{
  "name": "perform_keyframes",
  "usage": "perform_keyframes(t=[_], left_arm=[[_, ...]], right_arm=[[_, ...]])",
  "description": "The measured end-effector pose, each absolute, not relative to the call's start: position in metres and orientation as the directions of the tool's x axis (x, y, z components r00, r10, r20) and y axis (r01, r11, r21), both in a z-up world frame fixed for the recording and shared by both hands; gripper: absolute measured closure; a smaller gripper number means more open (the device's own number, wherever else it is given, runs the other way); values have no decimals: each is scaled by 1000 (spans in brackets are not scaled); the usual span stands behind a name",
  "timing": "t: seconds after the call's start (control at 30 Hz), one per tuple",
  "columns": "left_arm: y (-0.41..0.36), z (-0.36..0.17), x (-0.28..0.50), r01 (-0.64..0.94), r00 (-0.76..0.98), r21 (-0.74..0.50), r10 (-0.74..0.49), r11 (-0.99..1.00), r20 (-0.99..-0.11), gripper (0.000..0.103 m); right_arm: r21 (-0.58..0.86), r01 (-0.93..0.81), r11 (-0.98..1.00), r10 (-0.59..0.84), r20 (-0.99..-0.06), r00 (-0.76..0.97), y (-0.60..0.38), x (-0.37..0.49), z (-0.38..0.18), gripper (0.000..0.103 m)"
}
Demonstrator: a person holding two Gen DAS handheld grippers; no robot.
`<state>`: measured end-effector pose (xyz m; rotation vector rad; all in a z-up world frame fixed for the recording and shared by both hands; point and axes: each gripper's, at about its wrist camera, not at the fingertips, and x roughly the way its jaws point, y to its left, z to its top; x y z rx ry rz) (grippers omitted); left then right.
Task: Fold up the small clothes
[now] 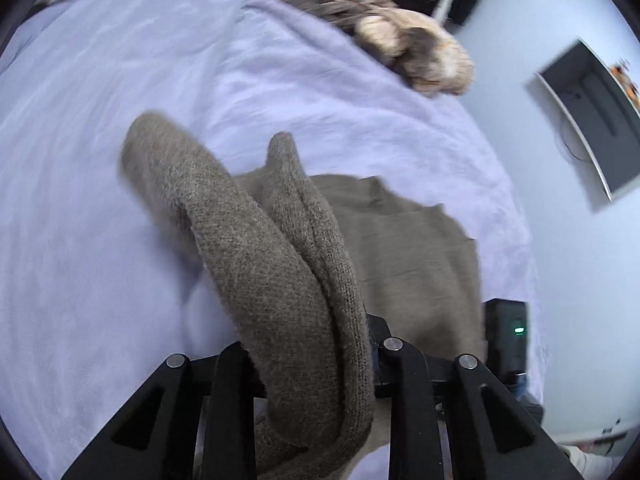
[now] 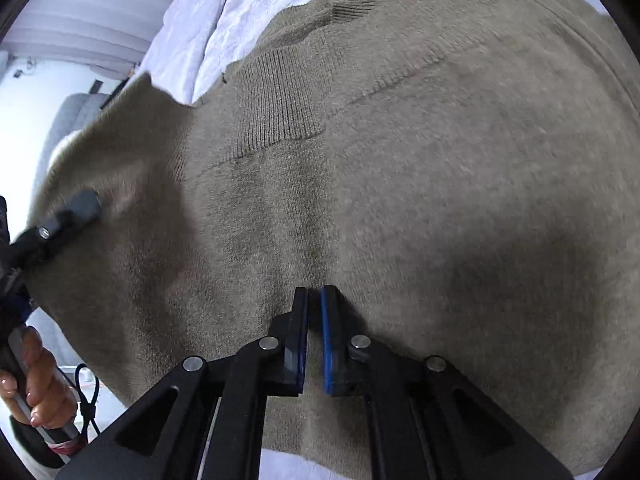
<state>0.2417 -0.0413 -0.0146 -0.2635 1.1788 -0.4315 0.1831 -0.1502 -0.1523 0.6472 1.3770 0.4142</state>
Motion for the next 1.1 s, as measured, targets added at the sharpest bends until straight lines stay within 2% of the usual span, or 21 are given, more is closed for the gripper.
perform_keyframes(t=[0.07, 0.17, 0.23, 0.4, 0.5, 0.53, 0.57, 0.6, 0.63, 0.67, 0.83, 0.9, 0.93, 1.0, 1.1], left_arm=[[-74, -2, 245, 253, 303, -415, -479, 874, -824, 77], [-129, 6, 249, 344, 265, -433, -529, 833, -806, 77], [-158, 4, 252, 384, 235, -430, -536, 817, -811, 77], [-237, -32, 253, 462, 160, -344, -458, 818, -874, 77], [-250, -52, 246, 438, 133, -325, -418, 838, -899, 75], [-250, -53, 244, 431, 133, -330, -421, 840, -897, 68], [-248, -52, 243, 421, 133, -347, -435, 838, -890, 52], [-248, -49, 241, 417, 139, -364, -454, 833, -880, 44], [-248, -44, 239, 420, 160, -368, -467, 829, -870, 31], [-250, -36, 236, 435, 190, -355, -470, 827, -862, 25], [-259, -4, 223, 506, 270, -302, -481, 808, -834, 25], [-246, 6, 222, 483, 311, -301, -482, 823, -819, 25], [-234, 9, 223, 455, 338, -292, -467, 841, -817, 25], [-213, 7, 225, 397, 379, -263, -418, 879, -826, 25], [-176, -10, 230, 298, 412, -213, -326, 931, -851, 25]], right_arm=[[677, 121, 726, 656, -734, 175, -164, 177, -152, 98], [718, 134, 683, 682, -692, 236, -195, 165, -141, 91], [745, 144, 651, 693, -661, 288, -220, 158, -136, 91], [808, 212, 550, 725, -588, 360, -275, 141, -146, 90], [806, 264, 530, 730, -592, 342, -285, 135, -166, 90], [816, 281, 505, 741, -577, 344, -289, 131, -172, 90], [831, 298, 469, 755, -552, 353, -294, 127, -176, 90], [842, 309, 442, 763, -534, 364, -296, 124, -180, 90], [848, 314, 426, 766, -523, 373, -299, 122, -182, 89], [855, 318, 411, 769, -512, 383, -302, 119, -184, 89], [857, 346, 381, 740, -507, 442, -318, 115, -185, 88], [868, 370, 333, 721, -487, 493, -331, 107, -186, 73], [877, 381, 293, 717, -465, 519, -337, 104, -188, 68], [897, 400, 186, 718, -402, 568, -350, 99, -195, 52], [923, 385, 22, 741, -274, 613, -352, 103, -207, 47]])
